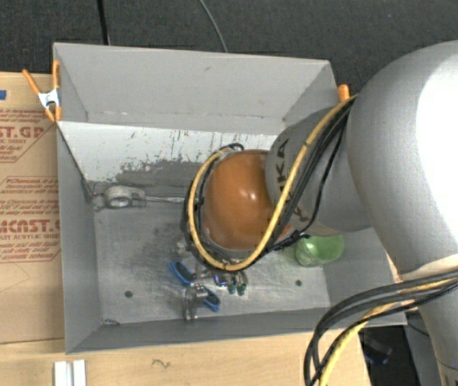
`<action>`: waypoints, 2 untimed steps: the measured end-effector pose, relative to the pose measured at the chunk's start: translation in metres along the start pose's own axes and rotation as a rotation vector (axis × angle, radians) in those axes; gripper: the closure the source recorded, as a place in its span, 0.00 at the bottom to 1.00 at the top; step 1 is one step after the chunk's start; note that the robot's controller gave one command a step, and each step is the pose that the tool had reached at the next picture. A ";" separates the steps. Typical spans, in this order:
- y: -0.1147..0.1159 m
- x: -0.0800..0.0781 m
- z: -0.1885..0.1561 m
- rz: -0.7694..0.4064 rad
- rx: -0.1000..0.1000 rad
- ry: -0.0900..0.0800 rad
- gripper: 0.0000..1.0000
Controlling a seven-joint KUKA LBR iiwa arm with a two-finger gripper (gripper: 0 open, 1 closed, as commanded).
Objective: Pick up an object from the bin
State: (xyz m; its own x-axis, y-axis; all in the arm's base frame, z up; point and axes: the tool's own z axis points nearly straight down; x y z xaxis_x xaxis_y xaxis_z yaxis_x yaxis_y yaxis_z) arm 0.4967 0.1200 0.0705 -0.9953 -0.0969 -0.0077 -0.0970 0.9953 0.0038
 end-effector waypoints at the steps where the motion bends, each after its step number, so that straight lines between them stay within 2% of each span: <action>1: 0.002 -0.002 -0.005 -0.003 -0.001 -0.002 1.00; 2: -0.009 -0.021 -0.205 -0.276 0.003 -0.003 1.00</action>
Offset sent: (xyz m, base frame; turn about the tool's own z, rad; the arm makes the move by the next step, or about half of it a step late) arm 0.0000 0.0000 0.0000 0.0000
